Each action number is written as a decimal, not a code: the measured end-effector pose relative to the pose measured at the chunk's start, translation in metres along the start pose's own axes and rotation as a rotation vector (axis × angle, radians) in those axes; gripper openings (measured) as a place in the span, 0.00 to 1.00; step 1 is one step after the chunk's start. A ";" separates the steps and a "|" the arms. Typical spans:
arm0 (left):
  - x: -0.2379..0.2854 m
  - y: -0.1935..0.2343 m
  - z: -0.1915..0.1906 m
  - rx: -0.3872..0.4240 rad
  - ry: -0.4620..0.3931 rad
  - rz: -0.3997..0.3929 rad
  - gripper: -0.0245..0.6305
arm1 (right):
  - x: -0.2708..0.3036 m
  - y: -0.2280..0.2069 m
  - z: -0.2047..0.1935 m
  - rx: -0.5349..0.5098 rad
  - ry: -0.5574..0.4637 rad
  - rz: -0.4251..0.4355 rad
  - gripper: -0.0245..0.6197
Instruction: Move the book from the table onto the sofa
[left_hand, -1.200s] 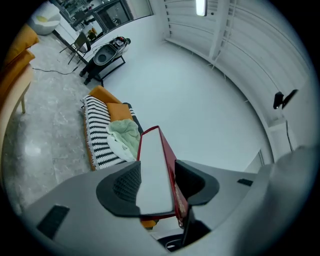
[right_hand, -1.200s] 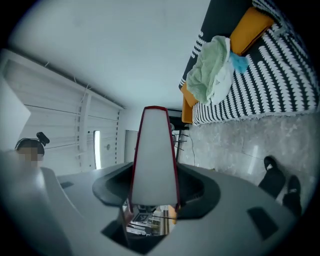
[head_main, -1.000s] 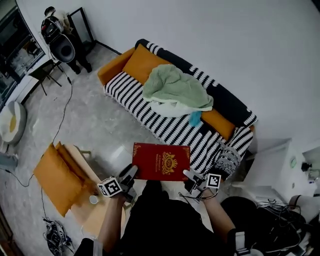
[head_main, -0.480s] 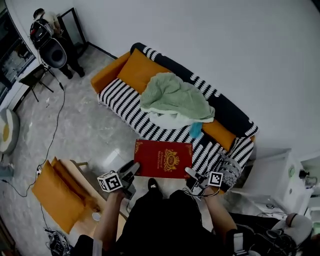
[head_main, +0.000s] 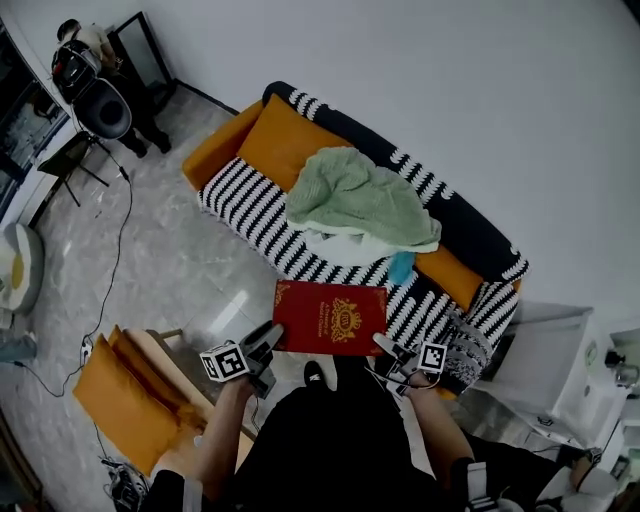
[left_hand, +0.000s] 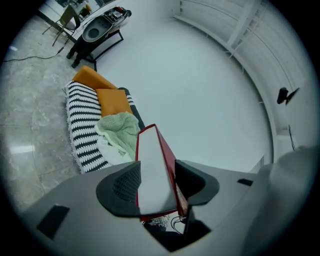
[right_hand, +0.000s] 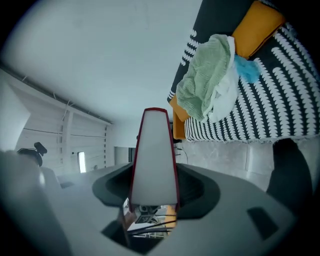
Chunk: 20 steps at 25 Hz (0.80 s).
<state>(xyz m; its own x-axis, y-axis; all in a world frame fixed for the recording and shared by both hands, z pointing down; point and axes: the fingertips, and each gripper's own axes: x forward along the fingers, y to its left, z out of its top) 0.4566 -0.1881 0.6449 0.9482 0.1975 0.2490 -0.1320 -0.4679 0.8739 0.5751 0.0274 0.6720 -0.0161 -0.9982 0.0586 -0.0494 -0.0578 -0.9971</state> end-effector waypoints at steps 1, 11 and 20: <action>0.004 0.003 0.002 -0.004 0.007 0.010 0.35 | 0.003 -0.003 0.005 0.007 0.006 0.000 0.43; 0.084 0.011 0.057 0.019 -0.001 0.090 0.35 | 0.042 -0.019 0.103 0.039 0.063 0.028 0.43; 0.154 0.004 0.080 -0.070 -0.106 0.075 0.35 | 0.045 -0.041 0.184 0.108 0.083 0.034 0.42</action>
<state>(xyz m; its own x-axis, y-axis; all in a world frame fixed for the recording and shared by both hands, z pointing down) 0.6249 -0.2292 0.6534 0.9597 0.0700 0.2723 -0.2200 -0.4157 0.8825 0.7605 -0.0181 0.7064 -0.0988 -0.9948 0.0241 0.0608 -0.0302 -0.9977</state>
